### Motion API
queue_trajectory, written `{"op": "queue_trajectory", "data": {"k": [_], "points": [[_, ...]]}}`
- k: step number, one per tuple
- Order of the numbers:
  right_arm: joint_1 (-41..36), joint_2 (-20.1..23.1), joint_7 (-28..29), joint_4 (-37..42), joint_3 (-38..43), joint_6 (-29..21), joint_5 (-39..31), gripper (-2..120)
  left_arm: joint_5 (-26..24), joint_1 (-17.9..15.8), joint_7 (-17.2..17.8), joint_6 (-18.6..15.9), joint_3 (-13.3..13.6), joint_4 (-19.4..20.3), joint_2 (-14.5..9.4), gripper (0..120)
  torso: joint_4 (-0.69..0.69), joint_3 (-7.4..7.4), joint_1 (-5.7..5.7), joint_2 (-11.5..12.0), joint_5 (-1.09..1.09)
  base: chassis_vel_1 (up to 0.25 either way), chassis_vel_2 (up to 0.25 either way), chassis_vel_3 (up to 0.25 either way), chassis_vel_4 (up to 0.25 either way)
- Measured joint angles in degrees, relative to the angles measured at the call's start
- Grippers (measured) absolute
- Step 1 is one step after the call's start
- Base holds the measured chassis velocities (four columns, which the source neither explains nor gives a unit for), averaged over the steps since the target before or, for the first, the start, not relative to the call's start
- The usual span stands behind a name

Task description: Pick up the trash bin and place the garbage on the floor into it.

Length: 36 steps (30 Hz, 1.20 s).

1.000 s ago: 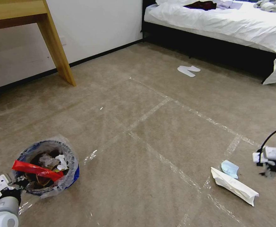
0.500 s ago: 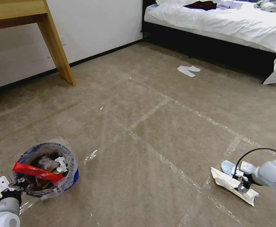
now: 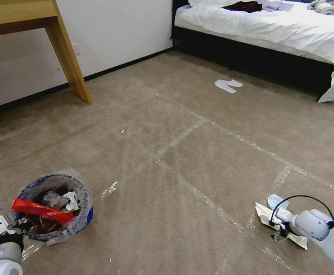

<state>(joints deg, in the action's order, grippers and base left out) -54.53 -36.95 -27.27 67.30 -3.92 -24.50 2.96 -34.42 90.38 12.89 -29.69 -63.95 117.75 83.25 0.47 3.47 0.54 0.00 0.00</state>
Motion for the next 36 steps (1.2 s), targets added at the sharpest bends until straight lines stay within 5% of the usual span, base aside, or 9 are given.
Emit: {"op": "queue_trajectory", "data": {"k": [5, 22, 23, 24, 36], "points": [[1.2, -1.69, 0.97, -2.33, -0.84, 1.78, -0.23, 78, -0.22, 0.58, 0.03, 0.03, -0.41, 0.53, 0.03, 1, 0.11, -0.01, -0.01, -0.02, -0.22, 0.0, 0.0, 0.0, 0.0], [3.91, -0.43, 2.71, -1.86, -2.65, 2.69, -1.29, 73, 0.16, -0.15, -0.27, 0.87, 0.27, -0.39, 0.45, 1, -0.07, 0.03, 0.01, 0.02, 0.21, 0.0, 0.0, 0.0, 0.0], [4.38, -0.09, 2.97, -1.43, -2.8, 2.69, -1.48, 67, 0.15, -0.18, -0.26, 0.9, 0.26, -0.41, 0.43, 1, -0.22, 0.01, 0.01, 0.02, 0.1, -0.017, 0.005, 0.053, -0.005], [4.62, 0.2, 2.81, -1.07, -3.13, 2.55, -1.68, 61, 0.13, -0.21, -0.26, 0.89, 0.29, -0.52, 0.43, 1, -0.11, 0.02, 0.01, 0.03, 0.05, 0.02, 0.032, 0.053, 0.04], [5.56, 1.09, 1.98, -0.44, -3.77, 2.26, -2.25, 24, 0.2, -0.41, -0.29, 0.96, 0.36, -0.73, 0.66, 1, 0.0, 0.01, 0.02, 0.02, 0.04, 0.002, 0.003, 0.004, 0.003]]}}
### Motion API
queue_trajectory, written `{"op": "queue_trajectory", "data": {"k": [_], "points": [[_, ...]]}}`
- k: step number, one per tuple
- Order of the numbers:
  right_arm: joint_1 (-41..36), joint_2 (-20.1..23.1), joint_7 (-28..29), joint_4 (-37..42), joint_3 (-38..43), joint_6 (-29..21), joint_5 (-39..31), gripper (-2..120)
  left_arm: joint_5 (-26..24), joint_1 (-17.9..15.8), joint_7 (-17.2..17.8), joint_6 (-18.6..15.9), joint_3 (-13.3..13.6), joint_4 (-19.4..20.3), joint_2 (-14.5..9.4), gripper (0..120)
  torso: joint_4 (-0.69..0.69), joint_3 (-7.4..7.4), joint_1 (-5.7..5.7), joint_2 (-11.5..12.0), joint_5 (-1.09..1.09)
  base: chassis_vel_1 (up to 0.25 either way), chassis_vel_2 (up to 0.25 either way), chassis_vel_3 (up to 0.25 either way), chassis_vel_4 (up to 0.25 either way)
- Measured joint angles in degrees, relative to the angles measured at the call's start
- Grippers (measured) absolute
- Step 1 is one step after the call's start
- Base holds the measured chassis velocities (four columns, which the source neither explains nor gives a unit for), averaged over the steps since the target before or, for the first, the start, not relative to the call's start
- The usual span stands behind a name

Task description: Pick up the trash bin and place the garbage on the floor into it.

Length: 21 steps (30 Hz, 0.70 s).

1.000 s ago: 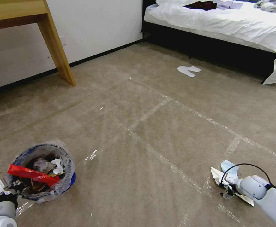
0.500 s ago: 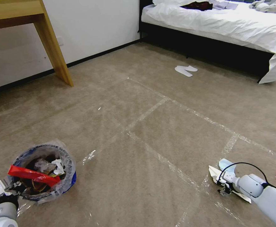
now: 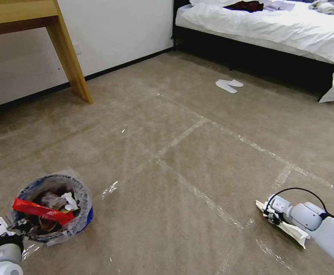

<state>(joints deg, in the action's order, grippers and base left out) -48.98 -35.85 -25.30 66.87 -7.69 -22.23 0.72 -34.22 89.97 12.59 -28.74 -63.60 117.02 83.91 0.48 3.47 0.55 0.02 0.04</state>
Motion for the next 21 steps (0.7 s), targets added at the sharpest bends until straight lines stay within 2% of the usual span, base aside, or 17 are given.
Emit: {"op": "queue_trajectory", "data": {"k": [2, 3, 5, 7, 12, 15, 21], "points": [[-0.1, 0.0, -0.13, -0.15, 0.34, 0.31, 0.26, 13, 0.09, 0.06, 0.0, 0.06, -0.04, 0.0, 0.0, 1, -0.01, 0.0, 0.0, -0.01, -0.03, 0.0, 0.0, 0.0, 0.0], [-0.1, 0.0, -0.13, -0.15, 0.34, 0.31, 0.26, 13, 0.09, 0.06, 0.0, 0.06, -0.04, 0.0, 0.0, 1, -0.01, 0.0, 0.0, -0.01, -0.03, 0.0, 0.0, 0.0, 0.0], [-0.15, 0.08, -0.09, -0.14, 0.66, 0.62, 0.27, 3, 0.13, 0.06, 0.0, 0.07, -0.04, 0.12, 0.12, 1, -0.01, 0.0, -0.01, -0.01, -0.04, 0.0, 0.0, 0.0, 0.0], [-0.38, 0.11, 0.07, -0.11, 0.96, 0.94, 0.22, 0, 0.14, 0.06, 0.0, 0.07, -0.01, 0.27, 0.23, 1, -0.01, -0.01, -0.01, -0.01, -0.04, 0.0, 0.0, 0.0, 0.0], [-1.45, 0.29, 1.11, 0.85, 2.3, 1.54, -1.35, 0, 0.28, 0.32, 0.0, 0.07, 0.11, 0.69, 0.36, 1, 0.0, -0.01, -0.01, -0.01, -0.03, 0.0, 0.0, 0.0, 0.0], [-2.8, 1.67, 1.66, 4.38, 4.72, 2.33, -4.38, 0, 0.42, 0.57, 0.0, -0.02, 0.13, 0.93, 0.33, 1, 0.0, 0.0, -0.01, -0.01, -0.03, 0.0, 0.0, 0.0, 0.0], [-4.91, 5.73, 4.71, 16.61, 8.72, 4.5, -14.45, 0, 0.32, 1.04, -0.01, -0.24, 0.18, 1.78, 0.01, 1, 0.0, -0.01, -0.01, -0.02, -0.05, 0.0, 0.0, 0.0, 0.0]]}}
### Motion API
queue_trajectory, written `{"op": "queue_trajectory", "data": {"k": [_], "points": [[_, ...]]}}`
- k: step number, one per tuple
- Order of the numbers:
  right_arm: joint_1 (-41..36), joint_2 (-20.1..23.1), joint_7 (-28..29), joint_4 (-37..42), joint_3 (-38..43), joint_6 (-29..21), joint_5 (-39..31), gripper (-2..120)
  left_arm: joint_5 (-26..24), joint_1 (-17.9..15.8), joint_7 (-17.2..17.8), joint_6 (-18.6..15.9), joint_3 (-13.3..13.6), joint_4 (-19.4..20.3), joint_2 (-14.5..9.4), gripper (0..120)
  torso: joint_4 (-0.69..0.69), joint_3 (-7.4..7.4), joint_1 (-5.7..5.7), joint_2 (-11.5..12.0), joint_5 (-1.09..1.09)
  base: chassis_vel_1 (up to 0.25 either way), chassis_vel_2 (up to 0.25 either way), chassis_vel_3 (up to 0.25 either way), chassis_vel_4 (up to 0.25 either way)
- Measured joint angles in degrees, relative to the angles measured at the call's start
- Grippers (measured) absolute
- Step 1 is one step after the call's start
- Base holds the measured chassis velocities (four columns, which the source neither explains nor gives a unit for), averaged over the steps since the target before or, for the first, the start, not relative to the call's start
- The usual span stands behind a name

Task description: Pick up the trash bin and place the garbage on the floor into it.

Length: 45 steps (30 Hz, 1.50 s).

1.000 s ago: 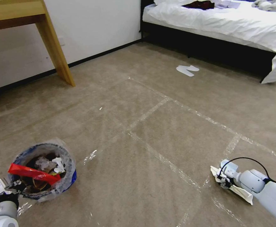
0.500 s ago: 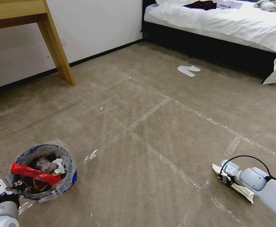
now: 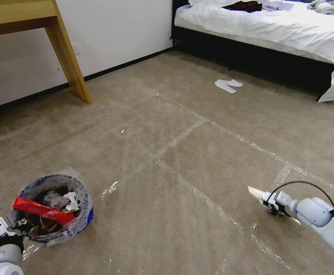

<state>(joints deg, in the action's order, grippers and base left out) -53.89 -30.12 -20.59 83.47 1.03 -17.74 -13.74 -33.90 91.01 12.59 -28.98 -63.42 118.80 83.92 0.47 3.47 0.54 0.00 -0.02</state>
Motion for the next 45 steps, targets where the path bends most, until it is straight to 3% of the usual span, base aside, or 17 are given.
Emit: {"op": "queue_trajectory", "data": {"k": [7, 9, 10, 12, 13, 15, 16, 18, 20, 22, 27, 32, 38, 45], "points": [[1.61, 1.29, 5.13, 13.26, 1.09, 2.81, -13.25, 0, -2.0, 0.5, 0.47, -0.96, -0.25, 1.43, -0.59, 1, 0.0, 0.0, 0.0, 0.0, 0.01, 0.0, 0.0, 0.0, 0.0], [5.92, 1.31, 7.48, 20.68, 0.01, 3.57, -20.15, 0, -3.74, 0.66, 1.12, -1.73, -0.47, 2.22, -0.88, 1, 0.0, 0.0, 0.0, 0.0, 0.0, 0.0, 0.0, 0.0, 0.0], [5.92, 1.31, 7.48, 20.68, 0.01, 3.57, -20.15, 0, -3.74, 0.66, 1.12, -1.73, -0.47, 2.22, -0.88, 1, 0.0, 0.0, 0.0, 0.0, 0.0, 0.0, 0.0, 0.0, 0.0], [13.96, 0.49, 10.61, 26.44, -4.13, 3.58, -29.32, 0, -6.08, 0.87, 1.99, -2.91, -0.75, 3.55, -1.15, 1, -0.01, 0.0, 0.0, 0.0, 0.0, 0.0, 0.0, 0.0, 0.0], [13.96, 0.49, 10.61, 26.44, -4.13, 3.58, -29.32, 0, -6.08, 0.87, 1.99, -2.91, -0.75, 3.55, -1.15, 1, -0.01, 0.0, 0.0, 0.0, 0.0, 0.0, 0.0, 0.0, 0.0], [21.89, -1.99, 13.28, 31.07, -8.3, 4.15, -39.48, 0, -10.17, 1.18, 3.57, -5.06, -0.8, 5.57, -1.39, 1, -0.02, 0.0, 0.0, 0.0, -0.03, 0.0, 0.0, 0.0, 0.0], [21.89, -1.99, 13.28, 31.07, -8.3, 4.15, -39.48, 0, -10.17, 1.18, 3.57, -5.06, -0.8, 5.57, -1.39, 1, -0.02, 0.0, 0.0, 0.0, -0.03, 0.0, 0.0, 0.0, 0.0], [28.14, -6.04, 16.41, 34.25, -11.35, 4.3, -48.27, 0, -12.38, 1.39, 4.47, -6.5, -0.56, 6.87, -1.88, 1, 0.0, 0.0, 0.0, 0.0, 0.01, 0.0, 0.0, 0.0, 0.0], [30.04, -7.79, 17.52, 35.11, -12.3, 4.43, -51.03, 0, -12.79, 1.45, 4.61, -6.83, -0.37, 7.03, -2.11, 1, 0.01, 0.0, 0.0, 0.0, 0.0, 0.0, 0.0, 0.0, 0.0], [35.05, -13.07, 21.76, 37.91, -15.37, 4.6, -59.35, 0, -13.96, 1.58, 5.14, -7.61, 0.29, 7.11, -3.0, 1, -0.01, 0.01, 0.0, 0.0, 0.0, 0.0, 0.0, 0.0, 0.0], [39.91, -17.25, 24.08, 38.89, -20.35, 5.94, -64.29, 0, -14.62, 1.62, 5.46, -8.08, 0.47, 7.05, -3.59, 1, -0.01, 0.0, 0.0, 0.0, 0.0, 0.0, 0.0, 0.0, 0.0], [45.74, -23.01, 22.96, 36.17, -29.44, 10.6, -70.24, 0, -15.36, 1.59, 5.79, -8.49, 0.53, 6.38, -3.74, 1, 0.0, 0.0, 0.0, 0.0, -0.01, 0.0, 0.0, 0.0, 0.0], [47.54, -26.71, 20.56, 33.14, -35.18, 13.06, -71.83, 0, -15.53, 1.37, 5.89, -8.68, 0.52, 6.1, -3.71, 1, 0.0, 0.0, 0.0, 0.0, 0.0, 0.0, 0.0, 0.0, 0.0], [49.0, -36.96, 19.08, 26.68, -42.86, 14.28, -72.41, 0, -16.2, 1.02, 6.26, -8.94, 0.2, 5.2, -4.07, 1, -0.01, 0.0, 0.0, 0.0, -0.01, 0.0, 0.0, 0.0, 0.0]]}}
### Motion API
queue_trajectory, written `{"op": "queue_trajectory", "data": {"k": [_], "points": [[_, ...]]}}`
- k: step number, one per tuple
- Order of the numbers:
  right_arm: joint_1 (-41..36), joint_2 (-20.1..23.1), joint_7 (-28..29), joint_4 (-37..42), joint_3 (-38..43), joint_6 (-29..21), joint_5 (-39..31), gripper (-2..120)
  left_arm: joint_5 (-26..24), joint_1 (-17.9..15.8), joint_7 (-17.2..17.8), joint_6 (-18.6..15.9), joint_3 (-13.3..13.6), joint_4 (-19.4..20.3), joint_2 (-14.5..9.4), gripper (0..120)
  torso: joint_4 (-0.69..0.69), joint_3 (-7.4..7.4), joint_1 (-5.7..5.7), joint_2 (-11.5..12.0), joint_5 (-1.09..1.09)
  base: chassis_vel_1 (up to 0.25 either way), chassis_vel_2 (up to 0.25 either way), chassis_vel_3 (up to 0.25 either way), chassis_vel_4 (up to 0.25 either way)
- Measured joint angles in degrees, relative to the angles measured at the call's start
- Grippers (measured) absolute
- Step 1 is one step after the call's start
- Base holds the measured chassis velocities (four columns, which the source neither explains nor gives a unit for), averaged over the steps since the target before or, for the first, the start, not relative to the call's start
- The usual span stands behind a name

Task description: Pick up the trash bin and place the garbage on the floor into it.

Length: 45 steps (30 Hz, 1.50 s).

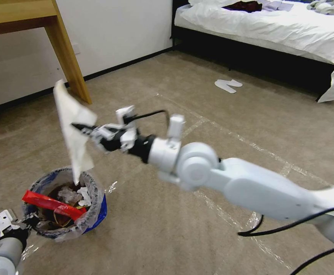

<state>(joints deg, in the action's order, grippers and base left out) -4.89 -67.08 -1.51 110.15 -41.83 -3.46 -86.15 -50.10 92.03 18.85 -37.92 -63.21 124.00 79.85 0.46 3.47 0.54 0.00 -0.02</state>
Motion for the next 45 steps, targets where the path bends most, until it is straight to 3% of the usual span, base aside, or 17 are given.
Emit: {"op": "queue_trajectory", "data": {"k": [4, 19, 28, 35, 40, 43, 45], "points": [[0.23, -3.15, -0.07, -1.95, -3.1, 0.0, 1.06, 0, -0.37, -0.19, 0.06, -0.04, -0.38, -0.23, -0.32, 1, 0.01, 0.0, 0.0, 0.0, 0.01, 0.0, 0.0, 0.0, 0.0], [-1.31, -7.17, -0.95, -7.6, -7.41, 1.15, 6.64, 0, -0.93, -0.4, 0.32, -0.16, -0.33, 0.59, -0.45, 1, 0.01, 0.0, 0.0, 0.0, 0.01, 0.0, 0.0, 0.0, 0.0], [-2.73, -11.38, -3.0, -18.33, -11.4, 4.93, 14.87, 0, -1.2, 0.26, 0.32, -0.23, -0.34, 2.98, 0.1, 1, 0.01, 0.0, 0.0, 0.0, 0.01, 0.0, 0.0, 0.0, 0.0], [-2.86, -12.62, -3.91, -20.99, -11.84, 5.21, 17.32, 1, -1.39, 0.57, 0.3, -0.23, -0.73, 3.54, 0.14, 1, 0.01, 0.0, 0.0, 0.0, 0.02, 0.0, 0.0, 0.0, 0.0], [-2.81, -11.37, -4.21, -18.01, -11.8, 4.63, 17.24, 22, -1.52, 0.58, 0.3, -0.23, -0.98, 3.48, -0.09, 1, 0.01, 0.0, 0.0, 0.0, 0.02, 0.0, 0.0, 0.0, 0.0], [-2.64, -11.04, -4.21, -17.24, -11.61, 4.36, 16.95, 27, -1.51, 0.54, 0.3, -0.23, -0.98, 3.22, -0.12, 1, 0.01, 0.0, 0.0, 0.0, 0.02, 0.0, 0.0, 0.0, 0.0], [-1.96, -10.22, -4.1, -15.15, -10.96, 3.69, 16.02, 40, -1.44, 0.43, 0.3, -0.21, -0.98, 2.7, -0.16, 1, 0.01, 0.0, 0.0, 0.01, 0.02, 0.0, 0.0, 0.0, 0.0]]}}
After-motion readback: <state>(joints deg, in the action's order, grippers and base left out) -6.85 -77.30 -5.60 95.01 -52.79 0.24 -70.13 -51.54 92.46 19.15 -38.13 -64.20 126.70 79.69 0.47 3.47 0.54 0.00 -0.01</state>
